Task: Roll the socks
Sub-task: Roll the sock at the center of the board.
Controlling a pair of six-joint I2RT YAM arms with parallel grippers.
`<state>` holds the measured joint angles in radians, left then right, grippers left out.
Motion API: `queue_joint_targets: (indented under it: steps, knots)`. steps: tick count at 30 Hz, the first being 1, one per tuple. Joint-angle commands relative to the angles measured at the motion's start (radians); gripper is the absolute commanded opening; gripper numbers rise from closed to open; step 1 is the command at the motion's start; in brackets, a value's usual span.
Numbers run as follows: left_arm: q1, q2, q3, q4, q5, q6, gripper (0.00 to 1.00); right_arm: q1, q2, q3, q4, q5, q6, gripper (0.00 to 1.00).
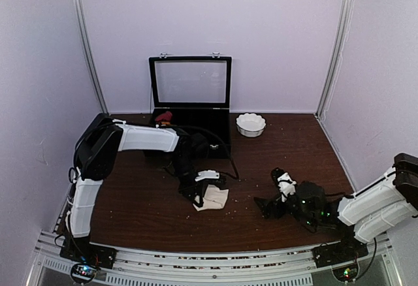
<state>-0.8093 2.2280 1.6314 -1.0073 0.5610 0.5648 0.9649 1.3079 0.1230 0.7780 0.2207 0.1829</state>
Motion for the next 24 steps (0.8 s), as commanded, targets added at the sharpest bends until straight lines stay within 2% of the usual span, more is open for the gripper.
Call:
queue_joint_targets:
  steps: [1,4,9,16,20,24]
  knots:
    - [0.014,0.120,0.087,-0.107,-0.048,-0.043,0.00,0.173,0.138,0.170,-0.112,0.068,-0.258,0.93]
    - [0.019,0.167,0.156,-0.182,-0.031,-0.059,0.00,0.261,0.209,0.213,-0.094,0.087,-0.382,0.81]
    - [0.024,0.224,0.231,-0.250,-0.044,-0.068,0.00,0.352,0.322,0.333,-0.140,0.146,-0.645,0.69]
    - [0.030,0.277,0.304,-0.314,-0.027,-0.063,0.00,0.337,0.440,0.500,-0.256,0.047,-0.856,0.50]
    - [0.034,0.308,0.342,-0.353,-0.005,-0.050,0.00,0.302,0.487,0.576,-0.331,-0.022,-0.882,0.42]
    - [0.037,0.331,0.364,-0.383,0.016,-0.035,0.00,0.269,0.515,0.607,-0.363,-0.061,-0.900,0.38]
